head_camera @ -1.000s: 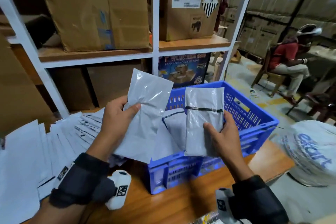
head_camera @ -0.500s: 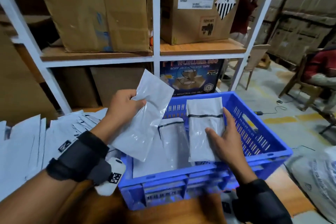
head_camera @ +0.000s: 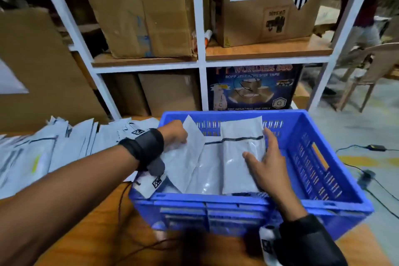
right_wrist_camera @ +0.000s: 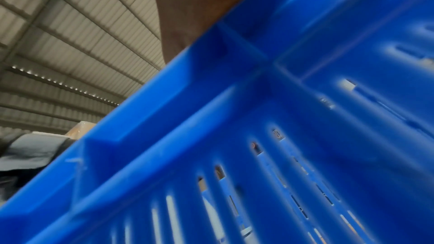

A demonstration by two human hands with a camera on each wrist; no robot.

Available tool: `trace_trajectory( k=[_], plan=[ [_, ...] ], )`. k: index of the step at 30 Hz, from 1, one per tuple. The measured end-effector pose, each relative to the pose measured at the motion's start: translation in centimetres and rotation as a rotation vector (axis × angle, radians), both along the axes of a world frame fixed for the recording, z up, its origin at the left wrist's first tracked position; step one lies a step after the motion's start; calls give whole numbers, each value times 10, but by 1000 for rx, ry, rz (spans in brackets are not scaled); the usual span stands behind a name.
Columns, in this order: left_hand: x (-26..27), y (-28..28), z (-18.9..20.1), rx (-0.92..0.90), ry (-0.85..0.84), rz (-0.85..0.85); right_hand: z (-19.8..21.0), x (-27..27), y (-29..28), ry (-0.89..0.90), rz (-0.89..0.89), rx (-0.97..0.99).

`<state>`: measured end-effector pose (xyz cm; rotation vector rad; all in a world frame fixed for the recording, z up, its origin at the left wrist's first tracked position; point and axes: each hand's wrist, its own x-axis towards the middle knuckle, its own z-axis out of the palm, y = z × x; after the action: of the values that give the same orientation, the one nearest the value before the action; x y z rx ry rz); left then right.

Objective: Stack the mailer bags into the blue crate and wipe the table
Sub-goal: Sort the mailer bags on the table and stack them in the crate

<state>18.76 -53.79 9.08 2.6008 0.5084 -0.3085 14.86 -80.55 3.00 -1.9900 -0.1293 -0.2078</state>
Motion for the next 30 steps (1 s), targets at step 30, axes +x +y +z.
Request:
trace_trajectory(
  k=[30],
  plan=[
    [8,-38,-46,663,777,-476,4,1,0,95,155,-181]
  ],
)
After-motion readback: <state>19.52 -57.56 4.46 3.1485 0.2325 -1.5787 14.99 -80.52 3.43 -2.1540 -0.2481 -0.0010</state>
